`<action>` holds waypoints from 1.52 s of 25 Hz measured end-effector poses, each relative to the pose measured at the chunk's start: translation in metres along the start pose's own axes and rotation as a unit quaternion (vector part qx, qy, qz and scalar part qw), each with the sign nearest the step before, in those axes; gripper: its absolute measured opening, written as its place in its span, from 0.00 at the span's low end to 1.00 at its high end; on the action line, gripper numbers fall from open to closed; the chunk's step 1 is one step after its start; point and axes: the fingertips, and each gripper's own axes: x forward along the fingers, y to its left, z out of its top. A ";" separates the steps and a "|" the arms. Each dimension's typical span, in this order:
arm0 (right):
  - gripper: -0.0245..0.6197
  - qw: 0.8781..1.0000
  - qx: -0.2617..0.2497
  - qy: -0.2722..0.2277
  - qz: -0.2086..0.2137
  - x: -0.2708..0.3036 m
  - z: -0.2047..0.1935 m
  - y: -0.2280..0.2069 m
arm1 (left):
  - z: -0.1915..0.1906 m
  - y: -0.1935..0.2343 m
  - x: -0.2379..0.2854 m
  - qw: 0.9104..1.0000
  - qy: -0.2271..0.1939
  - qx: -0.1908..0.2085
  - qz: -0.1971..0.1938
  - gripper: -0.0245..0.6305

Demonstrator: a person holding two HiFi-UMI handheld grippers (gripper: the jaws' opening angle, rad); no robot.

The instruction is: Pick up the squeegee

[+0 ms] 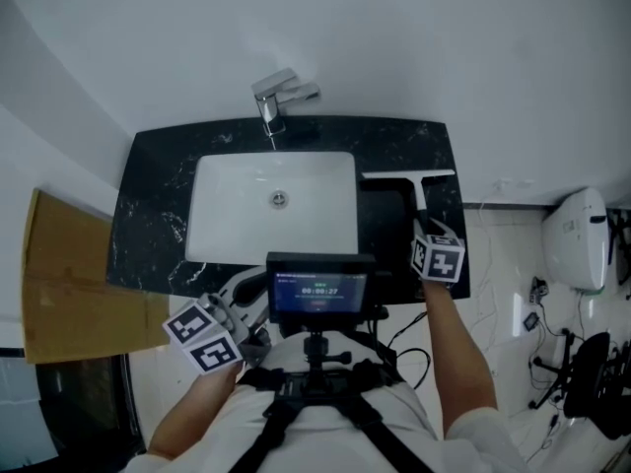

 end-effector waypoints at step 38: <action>0.17 0.998 -0.009 -0.068 0.003 -0.072 0.109 0.002 | 0.001 -0.001 0.001 1.000 -0.003 -0.001 -0.015 0.12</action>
